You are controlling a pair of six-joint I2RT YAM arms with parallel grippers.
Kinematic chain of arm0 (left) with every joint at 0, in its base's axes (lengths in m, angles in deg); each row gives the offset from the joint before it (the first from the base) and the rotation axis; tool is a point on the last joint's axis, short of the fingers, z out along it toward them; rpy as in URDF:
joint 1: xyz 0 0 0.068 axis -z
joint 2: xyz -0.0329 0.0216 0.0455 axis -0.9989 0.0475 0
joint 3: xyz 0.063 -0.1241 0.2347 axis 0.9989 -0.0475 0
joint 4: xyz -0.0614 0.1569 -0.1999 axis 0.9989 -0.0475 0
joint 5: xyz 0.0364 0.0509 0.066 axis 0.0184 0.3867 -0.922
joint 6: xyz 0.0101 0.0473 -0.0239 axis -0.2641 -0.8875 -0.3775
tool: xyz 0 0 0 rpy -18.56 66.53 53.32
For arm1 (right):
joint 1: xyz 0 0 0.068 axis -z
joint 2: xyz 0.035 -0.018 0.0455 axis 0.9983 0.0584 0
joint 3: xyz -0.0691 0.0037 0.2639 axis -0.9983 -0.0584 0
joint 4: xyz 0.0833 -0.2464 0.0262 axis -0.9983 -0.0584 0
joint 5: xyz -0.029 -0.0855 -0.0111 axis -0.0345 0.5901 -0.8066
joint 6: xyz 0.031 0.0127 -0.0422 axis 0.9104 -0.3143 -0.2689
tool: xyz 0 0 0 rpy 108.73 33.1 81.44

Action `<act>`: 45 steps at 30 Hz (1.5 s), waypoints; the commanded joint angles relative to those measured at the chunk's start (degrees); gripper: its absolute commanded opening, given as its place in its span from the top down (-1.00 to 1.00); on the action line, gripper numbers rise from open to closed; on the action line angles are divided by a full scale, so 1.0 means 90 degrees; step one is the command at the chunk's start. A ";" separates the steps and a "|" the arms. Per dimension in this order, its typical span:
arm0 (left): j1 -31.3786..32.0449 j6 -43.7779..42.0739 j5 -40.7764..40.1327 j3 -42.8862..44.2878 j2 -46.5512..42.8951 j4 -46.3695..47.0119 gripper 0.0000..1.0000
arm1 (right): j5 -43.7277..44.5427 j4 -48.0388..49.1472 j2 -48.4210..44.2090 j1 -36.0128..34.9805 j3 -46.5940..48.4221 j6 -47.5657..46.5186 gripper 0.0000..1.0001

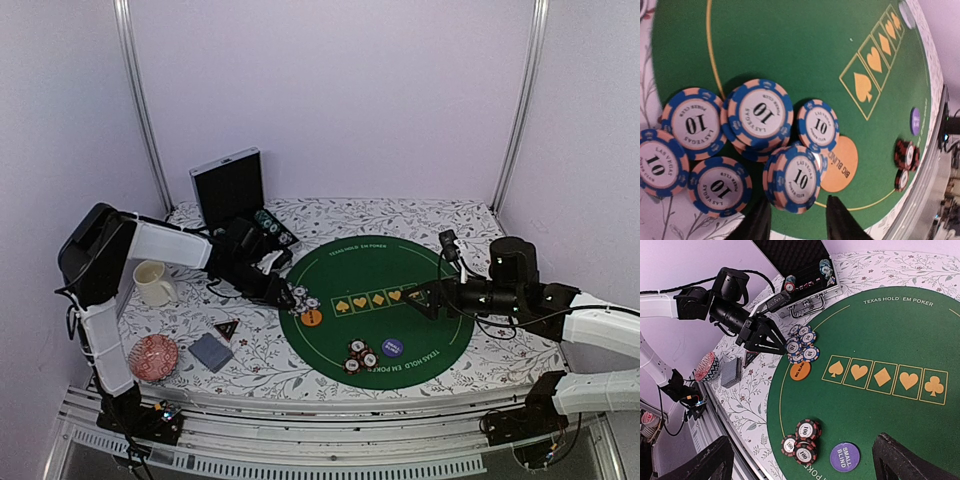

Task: Distribute texas hold em gaming equipment
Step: Place the poker chips pile at the big blind area, then move the face-down deck piles to the center of the board.

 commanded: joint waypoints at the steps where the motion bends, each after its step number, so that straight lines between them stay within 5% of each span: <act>1: -0.0033 -0.0119 -0.0551 0.0281 -0.0121 -0.0228 0.12 | -0.0053 0.0019 -0.0158 -0.0014 0.0046 0.0104 -0.98; 19: 0.0011 -0.0170 -0.2647 -0.0044 -0.2479 -0.0837 -0.60 | 0.0097 -0.0045 -0.0756 -0.0014 0.0369 0.0115 -0.98; 23: 0.0010 0.0066 -0.3027 -0.0370 -0.3078 -0.0760 -0.96 | 0.0543 -0.0134 -0.1043 -0.0015 0.0256 -0.0036 -0.98; 29: 0.0015 0.0055 -0.3450 -0.0374 -0.3281 -0.1412 -0.96 | 0.0917 -0.0038 -0.1450 -0.0019 0.0095 -0.0718 -0.97; 37: -0.0212 0.0551 -0.3762 -0.0796 -0.3651 -0.1025 -0.96 | 0.3102 0.0612 -0.2554 -0.0006 -0.0454 -0.1250 -0.98; 45: -0.0297 0.1224 -0.4060 -0.1328 -0.3843 -0.1135 -0.96 | 0.2844 0.0024 -0.2376 -0.0006 -0.0305 -0.1011 -0.98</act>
